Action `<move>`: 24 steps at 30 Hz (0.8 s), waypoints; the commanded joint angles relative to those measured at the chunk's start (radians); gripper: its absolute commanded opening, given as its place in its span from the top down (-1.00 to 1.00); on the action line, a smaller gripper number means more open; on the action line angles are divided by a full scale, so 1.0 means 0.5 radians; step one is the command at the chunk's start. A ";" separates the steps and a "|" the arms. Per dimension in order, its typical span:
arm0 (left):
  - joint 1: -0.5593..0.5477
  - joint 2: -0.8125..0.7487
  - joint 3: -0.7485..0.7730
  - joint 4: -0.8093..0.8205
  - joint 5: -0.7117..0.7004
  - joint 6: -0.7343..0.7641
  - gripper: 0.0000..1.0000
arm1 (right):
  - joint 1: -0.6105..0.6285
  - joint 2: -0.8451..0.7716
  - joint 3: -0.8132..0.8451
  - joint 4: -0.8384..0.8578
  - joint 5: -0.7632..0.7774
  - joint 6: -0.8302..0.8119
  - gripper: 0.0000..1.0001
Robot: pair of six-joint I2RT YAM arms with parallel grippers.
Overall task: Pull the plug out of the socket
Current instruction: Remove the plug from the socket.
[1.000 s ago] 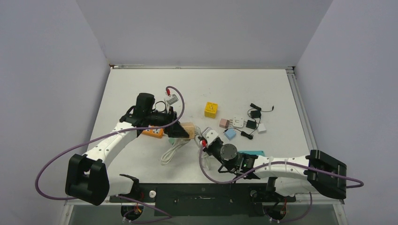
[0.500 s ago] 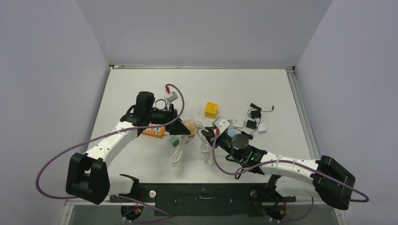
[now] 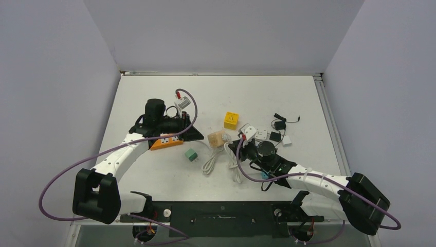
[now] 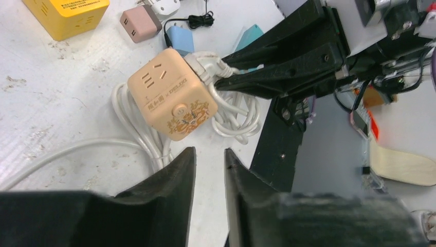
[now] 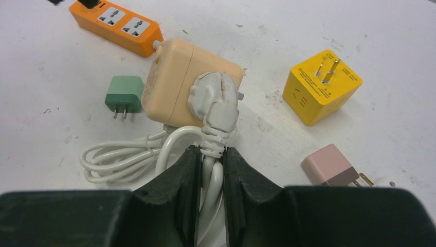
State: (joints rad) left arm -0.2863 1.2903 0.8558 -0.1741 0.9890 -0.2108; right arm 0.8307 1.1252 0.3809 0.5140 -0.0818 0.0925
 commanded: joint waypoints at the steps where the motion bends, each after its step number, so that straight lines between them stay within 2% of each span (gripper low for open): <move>1: 0.000 -0.034 -0.033 0.215 0.024 -0.126 0.26 | 0.101 -0.120 0.003 0.306 0.342 0.026 0.89; 2: -0.003 -0.030 -0.052 0.260 0.010 -0.162 0.10 | 0.163 -0.125 -0.006 0.317 0.451 -0.009 0.89; 4: -0.012 -0.002 -0.096 0.376 -0.023 -0.261 -0.10 | 0.307 -0.125 -0.018 0.363 0.720 -0.098 0.89; 8: -0.063 0.110 -0.154 0.602 -0.015 -0.481 -0.31 | 0.549 -0.080 -0.020 0.496 1.094 -0.260 0.89; 15: -0.194 0.278 -0.035 0.219 -0.183 -0.325 -0.49 | 0.716 0.021 -0.005 0.586 1.303 -0.372 0.89; 21: -0.227 0.364 -0.034 0.277 -0.109 -0.416 -0.63 | 0.779 0.056 0.002 0.619 1.369 -0.428 0.89; 24: -0.280 0.398 -0.036 0.317 -0.073 -0.447 -0.61 | 0.830 0.104 0.022 0.641 1.462 -0.486 0.89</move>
State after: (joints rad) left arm -0.3946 1.4704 0.7921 -0.0521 0.9165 -0.4129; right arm 1.2140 1.1667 0.3511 0.6628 0.5434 -0.1028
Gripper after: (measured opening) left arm 0.814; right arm 0.189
